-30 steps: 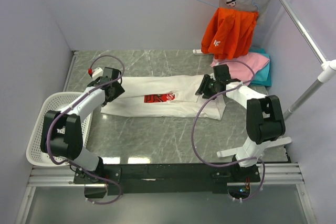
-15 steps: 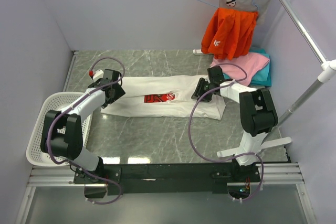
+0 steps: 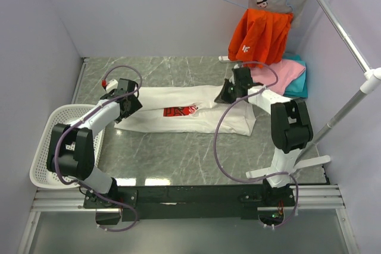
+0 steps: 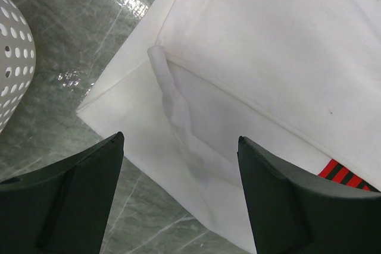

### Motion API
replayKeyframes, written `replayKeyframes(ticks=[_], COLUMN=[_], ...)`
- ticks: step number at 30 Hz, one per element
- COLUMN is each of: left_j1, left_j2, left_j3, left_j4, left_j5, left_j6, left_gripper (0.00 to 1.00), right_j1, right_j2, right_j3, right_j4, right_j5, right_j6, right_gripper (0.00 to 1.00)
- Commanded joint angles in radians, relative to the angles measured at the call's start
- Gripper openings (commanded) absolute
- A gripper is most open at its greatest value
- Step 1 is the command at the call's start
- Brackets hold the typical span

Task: Fold and stack the t-shirts
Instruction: Fold the other side of the tshirt into a rectangle

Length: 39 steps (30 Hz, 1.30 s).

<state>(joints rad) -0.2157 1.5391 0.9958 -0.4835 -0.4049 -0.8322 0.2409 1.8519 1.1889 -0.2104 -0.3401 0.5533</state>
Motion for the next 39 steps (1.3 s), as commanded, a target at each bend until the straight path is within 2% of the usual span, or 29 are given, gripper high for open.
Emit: replayKeyframes(ticks=[1, 2, 3, 5, 6, 8, 10, 16, 23, 27, 30, 34, 35, 36, 39], left_j1=[-0.004, -0.004, -0.004, -0.004, -0.004, -0.004, -0.004, -0.004, 0.005, 0.015, 0.016, 0.022, 0.024, 0.027, 0.044], left_j2=[0.0, 0.0, 0.0, -0.004, -0.005, -0.007, -0.008, -0.002, 0.096, 0.156, 0.208, 0.239, 0.242, 0.248, 0.265], left_j3=[0.014, 0.015, 0.017, 0.017, 0.015, 0.014, 0.012, 0.024, 0.076, 0.081, 0.118, 0.164, 0.17, 0.175, 0.187], left_j4=[0.0, -0.004, -0.007, -0.018, -0.02, -0.024, -0.027, -0.006, -0.036, 0.011, -0.012, -0.099, -0.13, -0.153, -0.207], left_j5=[-0.012, -0.015, -0.023, -0.031, -0.035, -0.038, -0.046, -0.043, -0.087, -0.081, -0.118, -0.189, -0.201, -0.207, -0.195], left_j6=[0.008, 0.008, 0.007, 0.004, 0.004, 0.001, -0.002, -0.002, -0.038, -0.061, -0.071, -0.068, -0.068, -0.08, -0.079], left_gripper=[0.82, 0.82, 0.82, 0.83, 0.83, 0.83, 0.83, 0.84, 0.84, 0.82, 0.72, 0.4, 0.25, 0.01, 0.01], right_j1=[0.015, 0.017, 0.018, 0.024, 0.026, 0.026, 0.026, 0.026, 0.032, 0.047, 0.06, 0.064, 0.066, 0.067, 0.069], right_j2=[0.082, 0.104, 0.142, 0.182, 0.22, 0.242, 0.216, 0.044, -0.045, -0.066, -0.074, -0.08, -0.079, -0.076, -0.056], right_j3=[0.201, 0.234, 0.289, 0.349, 0.406, 0.46, 0.44, 0.264, 0.134, 0.077, 0.045, 0.017, 0.011, 0.011, 0.015], right_j4=[0.004, -0.001, -0.001, -0.02, -0.029, -0.086, -0.054, 0.014, 0.022, 0.029, 0.04, 0.055, 0.057, 0.057, 0.049], right_j5=[-0.03, -0.036, -0.042, -0.039, -0.027, -0.005, 0.019, 0.056, 0.003, -0.025, -0.037, -0.054, -0.057, -0.06, -0.069], right_j6=[-0.006, -0.006, 0.0, -0.001, -0.006, -0.015, -0.021, -0.038, -0.052, -0.061, -0.059, -0.062, -0.065, -0.07, -0.079], right_gripper=[0.02, 0.04, 0.18, 0.23, 0.3, 0.3, 0.33, 0.43, 0.43, 0.43, 0.43, 0.43, 0.43, 0.43, 0.42])
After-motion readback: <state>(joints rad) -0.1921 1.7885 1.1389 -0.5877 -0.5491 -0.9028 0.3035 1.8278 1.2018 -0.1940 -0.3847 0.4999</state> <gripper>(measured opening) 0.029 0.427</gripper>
